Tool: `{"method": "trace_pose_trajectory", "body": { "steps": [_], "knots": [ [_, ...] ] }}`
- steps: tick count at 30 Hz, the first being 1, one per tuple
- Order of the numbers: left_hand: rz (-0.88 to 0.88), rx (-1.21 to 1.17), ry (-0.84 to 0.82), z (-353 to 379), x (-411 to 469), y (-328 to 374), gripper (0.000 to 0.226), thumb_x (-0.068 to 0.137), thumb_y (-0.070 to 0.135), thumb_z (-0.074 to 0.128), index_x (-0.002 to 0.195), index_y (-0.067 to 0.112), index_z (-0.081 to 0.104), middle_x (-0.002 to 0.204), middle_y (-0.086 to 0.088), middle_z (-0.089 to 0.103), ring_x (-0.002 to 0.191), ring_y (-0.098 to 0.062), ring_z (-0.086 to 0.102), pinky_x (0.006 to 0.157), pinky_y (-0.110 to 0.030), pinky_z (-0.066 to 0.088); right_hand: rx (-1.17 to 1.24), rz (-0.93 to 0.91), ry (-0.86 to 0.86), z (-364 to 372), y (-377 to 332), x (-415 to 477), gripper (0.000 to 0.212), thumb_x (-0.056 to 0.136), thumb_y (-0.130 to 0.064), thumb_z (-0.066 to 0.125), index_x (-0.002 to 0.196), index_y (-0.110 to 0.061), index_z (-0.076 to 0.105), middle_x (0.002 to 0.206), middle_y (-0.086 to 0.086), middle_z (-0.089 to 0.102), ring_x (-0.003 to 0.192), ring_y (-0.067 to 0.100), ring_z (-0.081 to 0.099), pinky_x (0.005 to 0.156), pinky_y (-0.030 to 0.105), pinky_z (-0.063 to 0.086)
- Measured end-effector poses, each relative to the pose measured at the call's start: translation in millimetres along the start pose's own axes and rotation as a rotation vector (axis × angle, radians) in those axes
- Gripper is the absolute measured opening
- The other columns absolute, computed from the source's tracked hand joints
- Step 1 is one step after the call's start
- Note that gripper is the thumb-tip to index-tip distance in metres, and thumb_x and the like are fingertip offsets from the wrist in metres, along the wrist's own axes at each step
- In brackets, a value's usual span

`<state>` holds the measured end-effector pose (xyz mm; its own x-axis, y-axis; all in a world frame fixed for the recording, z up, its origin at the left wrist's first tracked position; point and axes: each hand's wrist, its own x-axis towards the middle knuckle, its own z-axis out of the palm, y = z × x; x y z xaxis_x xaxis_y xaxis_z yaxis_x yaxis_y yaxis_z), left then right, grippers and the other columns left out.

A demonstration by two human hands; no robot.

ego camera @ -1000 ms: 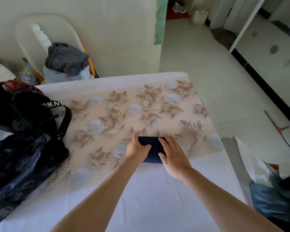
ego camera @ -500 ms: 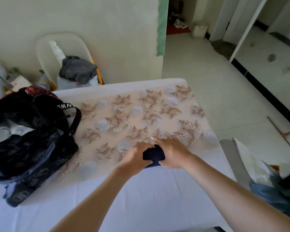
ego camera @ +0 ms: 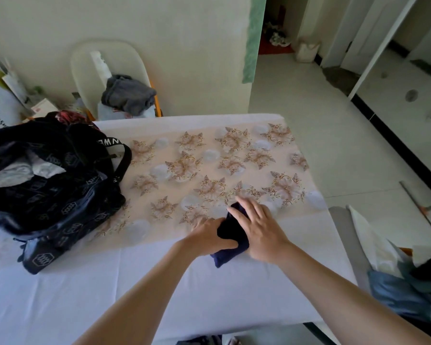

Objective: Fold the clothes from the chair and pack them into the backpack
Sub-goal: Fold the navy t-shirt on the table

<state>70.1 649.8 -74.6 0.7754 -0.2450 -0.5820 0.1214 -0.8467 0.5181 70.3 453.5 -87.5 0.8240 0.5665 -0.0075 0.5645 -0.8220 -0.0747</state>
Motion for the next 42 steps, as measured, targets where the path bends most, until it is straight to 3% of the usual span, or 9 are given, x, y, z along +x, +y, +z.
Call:
{"method": "trace_pose_trajectory", "body": {
  "steps": [3,7,10,13,21,25,29,37,42],
  "knots": [
    [0.126,0.067,0.005,9,-2,0,0.052,0.077,0.050,0.066,0.127,0.041,0.055,0.110,0.004,0.046,0.115,-0.020,0.034,0.092,-0.036,0.041,-0.096,-0.063,-0.072,-5,6,-5,0.107,0.068,-0.026,0.063,0.159,-0.017,0.010,0.166,0.013,0.009,0.153,0.032,0.002,0.122,0.051,0.007],
    [0.258,-0.030,0.065,29,-11,-4,0.056,0.079,0.027,0.066,0.133,0.036,0.055,0.131,0.013,0.045,0.120,-0.010,0.043,0.098,-0.027,0.042,-0.153,-0.085,-0.155,3,7,-4,0.109,0.062,-0.035,0.073,0.156,-0.011,0.023,0.120,0.006,0.059,0.120,0.029,0.051,0.117,0.058,0.022],
    [0.259,-0.062,0.102,36,-24,-2,0.062,0.075,0.034,0.069,0.135,0.036,0.050,0.131,0.017,0.049,0.119,-0.009,0.048,0.095,-0.026,0.044,-0.050,-0.058,-0.187,4,4,0,0.055,0.065,-0.017,0.072,0.119,-0.011,0.063,0.106,0.005,0.059,0.106,0.029,0.054,0.104,0.044,0.041],
    [0.206,0.048,0.158,31,-37,-8,0.089,0.065,0.048,0.076,0.142,0.035,0.034,0.132,0.014,0.048,0.116,-0.013,0.048,0.088,-0.027,0.043,0.068,-0.031,-0.185,-12,-7,9,0.028,0.070,-0.011,0.068,0.098,-0.010,0.065,0.105,0.004,0.053,0.106,0.025,0.050,0.078,0.031,0.044],
    [0.238,0.172,0.513,-44,-72,-49,0.060,0.075,0.023,0.047,0.135,0.026,0.049,0.125,0.004,0.060,0.116,-0.021,0.053,0.095,-0.038,0.048,0.083,-0.130,-0.074,-61,-63,75,0.031,0.088,-0.041,0.066,0.100,-0.013,0.059,0.101,0.002,0.063,0.097,0.022,0.060,0.087,0.034,0.046],
    [0.278,0.263,0.615,-96,-92,-92,0.059,0.079,0.027,0.039,0.136,0.023,0.049,0.126,0.003,0.060,0.112,-0.022,0.054,0.092,-0.040,0.048,0.213,-0.170,-0.087,-76,-106,125,0.031,0.095,-0.030,0.061,0.123,-0.019,0.053,0.112,-0.001,0.061,0.102,0.022,0.061,0.082,0.038,0.052],
    [0.267,0.283,0.687,-147,-118,-154,0.060,0.087,0.038,0.055,0.143,0.020,0.044,0.132,0.000,0.056,0.118,-0.021,0.051,0.101,-0.034,0.044,0.219,-0.267,-0.021,-91,-164,187,0.040,0.095,-0.016,0.060,0.133,-0.023,0.053,0.120,-0.003,0.060,0.109,0.020,0.057,0.089,0.036,0.051],
    [0.170,0.091,0.823,-250,-179,-307,0.045,0.092,0.023,0.064,0.137,0.022,0.054,0.130,0.005,0.055,0.119,-0.017,0.051,0.102,-0.035,0.044,0.259,-0.378,0.023,-99,-315,314,0.035,0.099,-0.034,0.053,0.133,-0.027,0.054,0.120,-0.004,0.061,0.112,0.022,0.049,0.087,0.040,0.047],
    [0.056,-0.055,0.798,-291,-191,-381,0.042,0.099,0.026,0.054,0.141,0.024,0.049,0.133,0.008,0.051,0.121,-0.014,0.049,0.099,-0.029,0.044,0.347,-0.219,-0.145,-94,-378,375,0.034,0.099,-0.036,0.055,0.133,-0.036,0.053,0.125,-0.009,0.063,0.116,0.019,0.052,0.086,0.038,0.046]
  ]
}}
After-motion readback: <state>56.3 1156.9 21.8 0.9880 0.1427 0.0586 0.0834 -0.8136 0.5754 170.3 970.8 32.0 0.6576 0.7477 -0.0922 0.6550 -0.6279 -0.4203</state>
